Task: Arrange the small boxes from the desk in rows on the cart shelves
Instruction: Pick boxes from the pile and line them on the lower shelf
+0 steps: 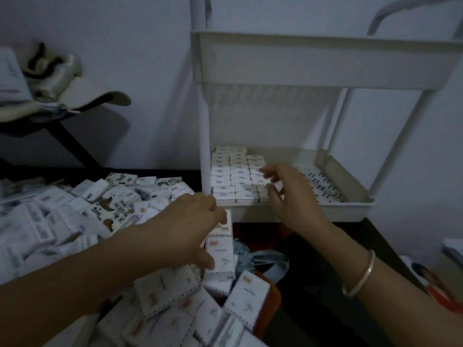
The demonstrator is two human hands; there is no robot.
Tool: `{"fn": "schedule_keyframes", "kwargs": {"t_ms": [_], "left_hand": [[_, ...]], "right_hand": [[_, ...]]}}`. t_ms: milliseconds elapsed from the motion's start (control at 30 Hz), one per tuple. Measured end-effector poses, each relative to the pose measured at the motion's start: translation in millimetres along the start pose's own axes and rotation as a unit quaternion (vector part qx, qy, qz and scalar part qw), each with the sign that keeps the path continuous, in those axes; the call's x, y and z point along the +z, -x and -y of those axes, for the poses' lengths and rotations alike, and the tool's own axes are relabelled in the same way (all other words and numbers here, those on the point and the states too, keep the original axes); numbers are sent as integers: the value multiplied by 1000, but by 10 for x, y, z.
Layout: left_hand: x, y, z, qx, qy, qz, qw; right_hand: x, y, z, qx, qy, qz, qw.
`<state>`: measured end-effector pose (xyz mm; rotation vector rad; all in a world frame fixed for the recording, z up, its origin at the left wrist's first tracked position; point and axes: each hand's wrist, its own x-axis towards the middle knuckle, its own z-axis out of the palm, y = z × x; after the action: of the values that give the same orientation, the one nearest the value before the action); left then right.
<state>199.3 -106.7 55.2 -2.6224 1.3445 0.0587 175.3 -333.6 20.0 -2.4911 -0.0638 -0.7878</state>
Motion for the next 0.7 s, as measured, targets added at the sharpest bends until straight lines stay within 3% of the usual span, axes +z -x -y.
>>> {"fn": "schedule_keyframes", "kwargs": {"t_ms": [200, 367, 533, 700], "left_hand": [[68, -24, -98, 38, 3, -33, 999], [114, -69, -226, 47, -1, -61, 997], [119, -92, -309, 38, 35, -83, 995], [134, -111, -419, 22, 119, -95, 988]], "right_hand": [[-100, 622, 227, 14, 9, 183, 983], [-152, 907, 292, 42, 74, 328, 941], [-129, 1102, 305, 5, 91, 315, 945], [-216, 1146, 276, 74, -18, 297, 952]]}}
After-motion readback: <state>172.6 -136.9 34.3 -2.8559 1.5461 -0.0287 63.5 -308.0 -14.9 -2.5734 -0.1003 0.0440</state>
